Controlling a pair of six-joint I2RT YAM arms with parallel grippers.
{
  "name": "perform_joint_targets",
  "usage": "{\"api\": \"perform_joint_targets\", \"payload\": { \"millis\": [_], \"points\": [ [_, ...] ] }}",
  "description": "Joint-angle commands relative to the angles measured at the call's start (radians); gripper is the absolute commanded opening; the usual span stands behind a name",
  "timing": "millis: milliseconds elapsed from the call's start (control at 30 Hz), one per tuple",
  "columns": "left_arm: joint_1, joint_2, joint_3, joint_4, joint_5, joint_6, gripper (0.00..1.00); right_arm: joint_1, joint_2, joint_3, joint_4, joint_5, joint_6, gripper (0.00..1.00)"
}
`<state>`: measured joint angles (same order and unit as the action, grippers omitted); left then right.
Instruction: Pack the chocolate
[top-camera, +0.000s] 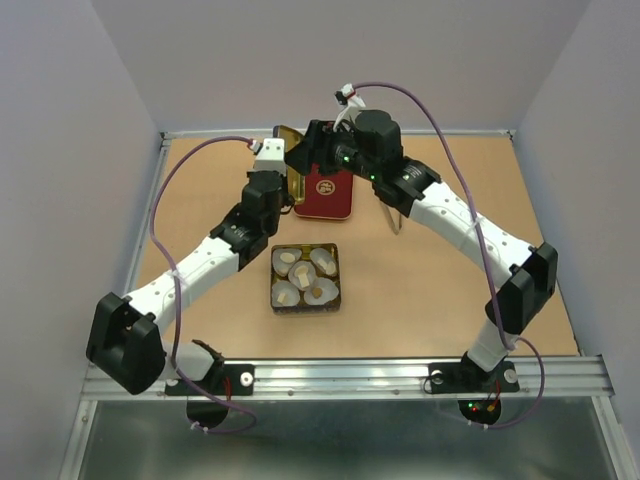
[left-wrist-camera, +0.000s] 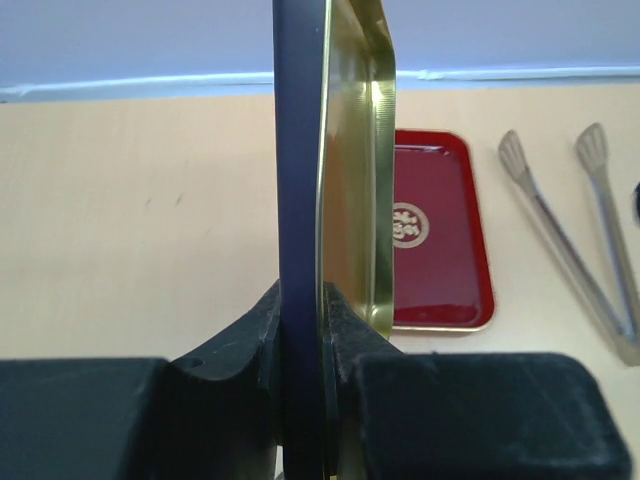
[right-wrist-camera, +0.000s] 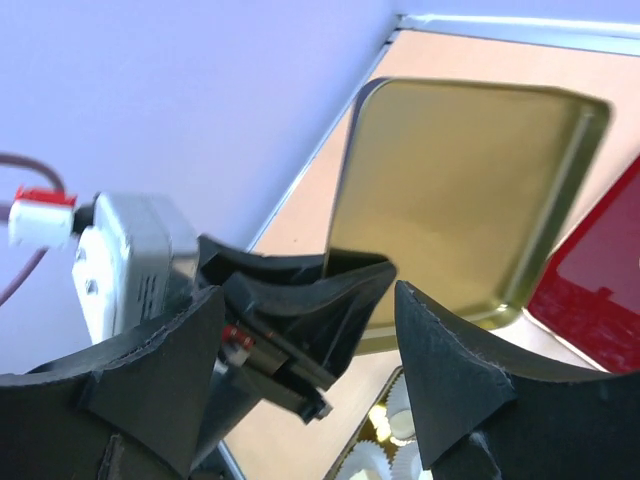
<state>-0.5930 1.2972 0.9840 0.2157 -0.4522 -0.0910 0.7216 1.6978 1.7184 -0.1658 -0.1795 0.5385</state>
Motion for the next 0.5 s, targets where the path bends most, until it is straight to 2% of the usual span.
{"api": "perform_joint_targets", "payload": {
  "millis": [0,167,467],
  "points": [
    [-0.04,-0.006,0.07,0.025,-0.167,0.077,0.0,0.006,0.019,0.093,-0.018,0.047,-0.009,0.74],
    [-0.077,-0.007,0.064,0.037,-0.192,0.076,0.0,0.006,0.051,0.109,-0.043,0.095,-0.006,0.74],
    [-0.094,-0.14,-0.084,0.227,0.032,0.04,0.0,0.006,0.077,0.141,-0.041,0.081,-0.006,0.74]
  ]
}}
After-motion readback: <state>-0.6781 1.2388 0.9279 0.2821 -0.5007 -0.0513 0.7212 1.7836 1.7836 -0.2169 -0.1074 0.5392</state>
